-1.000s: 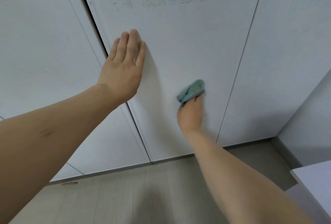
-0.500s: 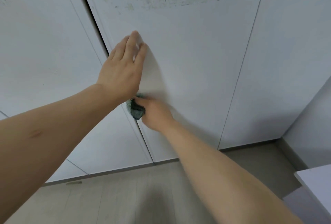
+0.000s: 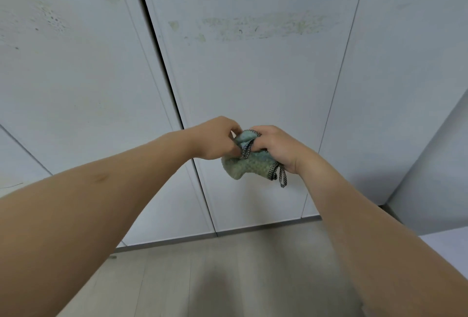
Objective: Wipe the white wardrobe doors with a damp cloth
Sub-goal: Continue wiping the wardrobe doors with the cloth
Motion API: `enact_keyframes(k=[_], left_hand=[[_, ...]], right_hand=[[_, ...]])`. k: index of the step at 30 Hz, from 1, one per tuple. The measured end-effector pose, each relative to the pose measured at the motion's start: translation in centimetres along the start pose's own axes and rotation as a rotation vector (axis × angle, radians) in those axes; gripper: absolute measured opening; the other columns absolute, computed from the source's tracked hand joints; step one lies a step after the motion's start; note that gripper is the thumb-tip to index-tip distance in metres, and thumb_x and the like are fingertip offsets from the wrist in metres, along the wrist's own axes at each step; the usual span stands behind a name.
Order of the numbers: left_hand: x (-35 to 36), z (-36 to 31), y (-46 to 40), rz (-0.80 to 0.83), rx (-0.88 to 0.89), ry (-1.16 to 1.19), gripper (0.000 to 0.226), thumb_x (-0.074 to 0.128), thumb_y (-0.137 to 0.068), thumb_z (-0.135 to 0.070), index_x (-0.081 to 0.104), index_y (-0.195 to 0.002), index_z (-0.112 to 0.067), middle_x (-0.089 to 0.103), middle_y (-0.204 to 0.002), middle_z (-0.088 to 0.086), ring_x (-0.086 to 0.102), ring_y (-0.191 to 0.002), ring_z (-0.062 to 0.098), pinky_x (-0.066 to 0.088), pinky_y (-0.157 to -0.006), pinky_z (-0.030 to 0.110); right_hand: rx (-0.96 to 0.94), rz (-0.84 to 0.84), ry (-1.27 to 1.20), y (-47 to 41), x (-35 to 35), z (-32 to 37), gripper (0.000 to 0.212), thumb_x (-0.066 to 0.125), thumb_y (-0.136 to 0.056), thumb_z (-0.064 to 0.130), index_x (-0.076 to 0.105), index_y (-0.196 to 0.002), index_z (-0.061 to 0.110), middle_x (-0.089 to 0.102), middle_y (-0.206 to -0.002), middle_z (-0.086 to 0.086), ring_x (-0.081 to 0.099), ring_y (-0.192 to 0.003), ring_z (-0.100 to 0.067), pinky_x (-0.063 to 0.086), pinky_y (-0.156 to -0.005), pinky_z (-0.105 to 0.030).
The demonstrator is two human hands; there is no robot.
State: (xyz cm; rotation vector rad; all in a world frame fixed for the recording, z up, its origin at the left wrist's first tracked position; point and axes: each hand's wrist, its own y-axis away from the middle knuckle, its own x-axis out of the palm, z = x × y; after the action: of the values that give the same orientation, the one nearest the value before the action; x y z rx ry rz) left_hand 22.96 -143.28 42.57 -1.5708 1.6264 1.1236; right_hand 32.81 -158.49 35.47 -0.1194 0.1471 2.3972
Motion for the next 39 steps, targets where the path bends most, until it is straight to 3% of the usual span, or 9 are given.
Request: enact_keyframes(k=[3, 7, 11, 16, 21, 24, 28, 33, 39], left_hand=[[-0.3, -1.0, 0.0, -0.027, -0.07, 0.069, 0.021, 0.073, -0.087, -0.024, 0.068, -0.081, -0.005, 0.06, -0.072, 0.002, 0.055, -0.068, 0.019, 0.045, -0.058, 0.026], [-1.0, -3.3, -0.4, -0.125, -0.097, 0.387, 0.027, 0.065, -0.095, -0.03, 0.06, -0.079, -0.009, 0.052, -0.072, 0.004, 0.053, -0.064, 0.017, 0.051, -0.053, 0.024], [-1.7, -5.3, -1.0, -0.196, -0.116, 0.51, 0.022, 0.059, -0.099, -0.029, 0.064, -0.083, -0.014, 0.059, -0.074, 0.003, 0.057, -0.064, 0.019, 0.054, -0.06, 0.03], [-2.1, -6.8, -0.7, -0.133, -0.183, 0.474, 0.021, 0.057, -0.097, -0.021, 0.07, -0.102, -0.005, 0.074, -0.094, 0.009, 0.074, -0.073, 0.021, 0.064, -0.069, 0.042], [-2.3, -7.1, -0.5, -0.238, -0.228, 0.431, 0.012, 0.052, -0.099, -0.007, 0.063, -0.102, -0.004, 0.07, -0.1, 0.017, 0.074, -0.09, 0.032, 0.064, -0.069, 0.048], [-2.6, -6.2, -0.4, -0.304, -0.287, 0.423, 0.012, 0.052, -0.095, -0.003, 0.06, -0.104, -0.006, 0.068, -0.102, 0.017, 0.073, -0.091, 0.034, 0.064, -0.068, 0.046], [-2.3, -5.5, 0.2, -0.275, -0.373, 0.317, 0.017, 0.053, -0.093, -0.012, 0.057, -0.105, -0.001, 0.067, -0.105, 0.016, 0.069, -0.087, 0.035, 0.059, -0.081, 0.046], [-1.6, -6.9, -0.1, -0.147, -0.31, 0.71, 0.041, 0.066, -0.094, -0.041, 0.068, -0.109, -0.003, 0.074, -0.101, 0.016, 0.075, -0.087, 0.034, 0.062, -0.077, 0.05], [-1.1, -7.0, -0.7, -0.372, -0.275, 0.601, 0.018, 0.067, -0.089, -0.007, 0.067, -0.1, 0.007, 0.071, -0.098, 0.022, 0.072, -0.087, 0.037, 0.063, -0.071, 0.052]], right_hand=[[0.029, -0.118, -0.069, 1.3, -1.5, -0.2, 0.022, 0.074, -0.076, 0.015, 0.071, -0.097, 0.01, 0.072, -0.088, -0.016, 0.069, -0.081, -0.029, 0.058, -0.078, -0.046], [0.145, -0.349, -0.015, 2.9, -2.5, -0.5, 0.026, 0.076, -0.087, 0.036, 0.067, -0.093, 0.013, 0.071, -0.082, -0.007, 0.067, -0.068, -0.021, 0.058, -0.06, -0.032], [0.417, -0.262, -0.501, 4.4, -2.4, -0.9, 0.066, 0.064, -0.087, 0.062, 0.056, -0.122, 0.007, 0.063, -0.121, -0.02, 0.069, -0.099, -0.042, 0.057, -0.086, -0.057], [0.532, -0.107, -0.834, 5.5, -2.1, -0.2, 0.118, 0.075, -0.059, 0.081, 0.034, -0.147, 0.015, 0.042, -0.143, -0.034, 0.06, -0.107, -0.061, 0.05, -0.089, -0.07], [0.238, -0.166, -0.934, 5.0, -1.5, 0.4, 0.044, 0.055, -0.096, 0.03, 0.059, -0.128, -0.001, 0.07, -0.12, -0.02, 0.066, -0.113, -0.04, 0.057, -0.087, -0.046], [0.065, -0.245, -1.058, 4.8, -1.8, 0.3, 0.039, 0.046, -0.097, 0.004, 0.056, -0.133, -0.005, 0.07, -0.121, -0.02, 0.067, -0.115, -0.035, 0.056, -0.093, -0.047], [-0.062, -0.224, -1.134, 5.0, -1.6, 1.4, 0.033, 0.042, -0.099, -0.001, 0.059, -0.127, -0.004, 0.07, -0.12, -0.021, 0.067, -0.112, -0.035, 0.052, -0.098, -0.05], [-0.054, -0.129, -1.143, 5.4, -0.6, 2.1, 0.039, 0.036, -0.106, 0.015, 0.054, -0.135, -0.004, 0.063, -0.13, -0.025, 0.06, -0.124, -0.04, 0.046, -0.106, -0.054], [0.028, -0.171, -1.004, 6.1, -1.3, 2.5, 0.041, 0.039, -0.1, 0.014, 0.054, -0.135, -0.002, 0.063, -0.133, -0.022, 0.064, -0.119, -0.039, 0.051, -0.098, -0.053]])
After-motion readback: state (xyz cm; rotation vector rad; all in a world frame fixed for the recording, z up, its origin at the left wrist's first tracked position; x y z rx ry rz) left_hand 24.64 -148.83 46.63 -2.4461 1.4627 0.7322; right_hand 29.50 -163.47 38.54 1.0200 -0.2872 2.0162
